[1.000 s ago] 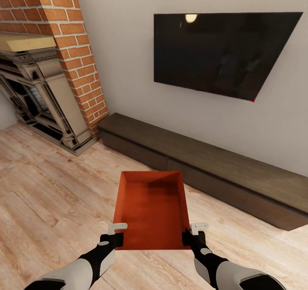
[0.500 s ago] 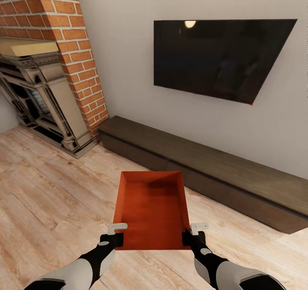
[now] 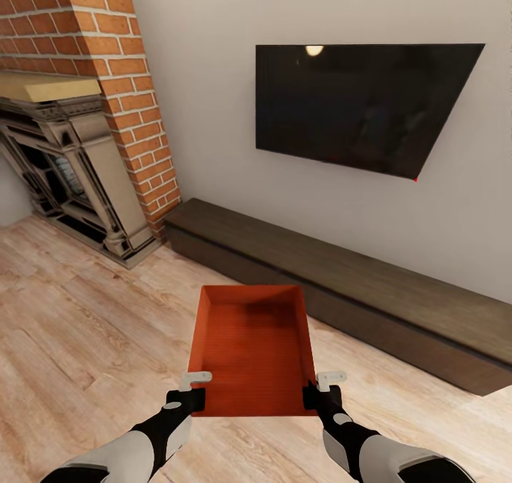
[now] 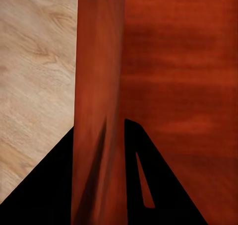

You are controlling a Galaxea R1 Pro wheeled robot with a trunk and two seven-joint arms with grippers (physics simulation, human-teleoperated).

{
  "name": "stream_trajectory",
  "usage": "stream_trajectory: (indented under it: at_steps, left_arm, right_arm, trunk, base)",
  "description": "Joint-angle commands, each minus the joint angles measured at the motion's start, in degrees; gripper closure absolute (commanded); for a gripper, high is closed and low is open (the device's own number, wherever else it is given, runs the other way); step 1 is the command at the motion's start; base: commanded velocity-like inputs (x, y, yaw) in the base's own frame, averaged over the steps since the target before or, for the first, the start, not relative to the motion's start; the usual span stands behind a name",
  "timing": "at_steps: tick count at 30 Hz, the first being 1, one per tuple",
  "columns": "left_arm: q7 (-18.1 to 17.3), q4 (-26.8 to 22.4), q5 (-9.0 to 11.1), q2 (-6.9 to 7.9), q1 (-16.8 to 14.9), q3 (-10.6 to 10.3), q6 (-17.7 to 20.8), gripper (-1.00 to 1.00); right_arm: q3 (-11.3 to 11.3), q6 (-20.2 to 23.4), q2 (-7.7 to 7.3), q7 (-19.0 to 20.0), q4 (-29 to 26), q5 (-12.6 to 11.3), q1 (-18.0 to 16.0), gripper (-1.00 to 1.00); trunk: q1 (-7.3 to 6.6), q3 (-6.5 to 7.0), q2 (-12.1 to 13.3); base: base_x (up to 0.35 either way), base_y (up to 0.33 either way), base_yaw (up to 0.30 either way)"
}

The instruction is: Move the two storage containers from the living room to the garage. In the garage, place one container on the floor and stack the other container on top of it (either order is fine).

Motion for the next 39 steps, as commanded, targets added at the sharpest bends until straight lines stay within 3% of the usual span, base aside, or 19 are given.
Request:
stream_trajectory:
  at_steps: [1,39]
  left_arm:
    - [0.6,0.2,0.4,-0.2,0.0,0.3,-0.2,1.0]
    - [0.6,0.3,0.4,-0.21,-0.1,0.3,-0.2,1.0]
  right_arm:
    - [-0.3,-0.4,0.45,-0.1,0.1,-0.8,-0.1,1.0]
    - [-0.3,-0.4,0.4,-0.1,0.1,-0.8,-0.1,1.0]
  trunk:
    - [0.03,0.0,-0.1]
    - [0.03,3.51,-0.1]
  base:
    - [0.0,0.0,0.0]
    - [0.0,0.0,0.0]
